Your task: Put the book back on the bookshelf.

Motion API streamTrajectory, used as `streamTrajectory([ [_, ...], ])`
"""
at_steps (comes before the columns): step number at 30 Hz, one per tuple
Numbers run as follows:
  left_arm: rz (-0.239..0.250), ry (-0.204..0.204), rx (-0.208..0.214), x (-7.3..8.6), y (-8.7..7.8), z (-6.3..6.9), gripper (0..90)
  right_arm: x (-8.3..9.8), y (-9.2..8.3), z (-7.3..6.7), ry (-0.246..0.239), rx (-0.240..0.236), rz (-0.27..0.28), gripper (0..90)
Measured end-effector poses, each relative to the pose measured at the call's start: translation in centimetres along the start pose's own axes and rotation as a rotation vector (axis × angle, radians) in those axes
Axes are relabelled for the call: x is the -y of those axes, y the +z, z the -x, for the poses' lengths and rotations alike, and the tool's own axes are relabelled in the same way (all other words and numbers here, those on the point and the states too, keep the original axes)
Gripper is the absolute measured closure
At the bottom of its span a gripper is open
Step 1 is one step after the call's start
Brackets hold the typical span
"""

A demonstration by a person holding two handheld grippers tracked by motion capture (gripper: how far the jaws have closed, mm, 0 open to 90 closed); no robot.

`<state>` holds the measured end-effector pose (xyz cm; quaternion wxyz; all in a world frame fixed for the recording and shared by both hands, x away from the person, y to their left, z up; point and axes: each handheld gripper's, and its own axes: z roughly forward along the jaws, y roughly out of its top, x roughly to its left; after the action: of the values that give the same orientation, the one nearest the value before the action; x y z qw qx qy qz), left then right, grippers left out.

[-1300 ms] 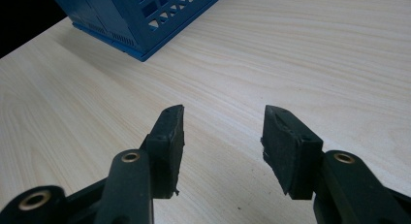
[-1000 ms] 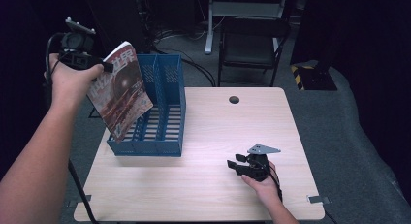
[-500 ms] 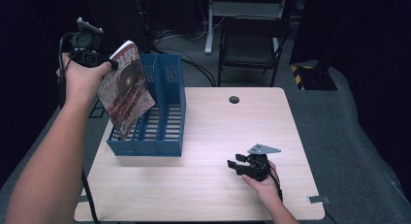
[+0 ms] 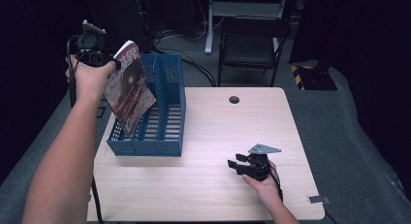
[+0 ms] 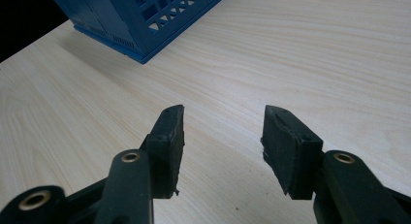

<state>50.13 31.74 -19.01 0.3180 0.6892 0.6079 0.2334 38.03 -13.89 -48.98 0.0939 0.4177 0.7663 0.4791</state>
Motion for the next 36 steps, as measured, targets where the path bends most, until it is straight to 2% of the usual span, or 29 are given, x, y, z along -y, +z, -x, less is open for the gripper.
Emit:
streamTrajectory([
  [4, 0.016, -0.017, -0.006, 0.1, 0.3, 0.0, 83.7, 0.0, 0.0, 0.0, 0.002, -0.001, 0.002, 50.1],
  [19, 0.026, -0.01, -0.008, 0.6, 1.9, 0.9, 83.7, 0.0, -0.1, 0.1, -0.005, -0.004, 0.009, 50.1],
  [36, -0.001, -0.022, -0.011, 1.7, 4.5, 1.0, 83.7, -0.1, -0.1, 0.0, -0.004, -0.007, 0.006, 50.1],
])
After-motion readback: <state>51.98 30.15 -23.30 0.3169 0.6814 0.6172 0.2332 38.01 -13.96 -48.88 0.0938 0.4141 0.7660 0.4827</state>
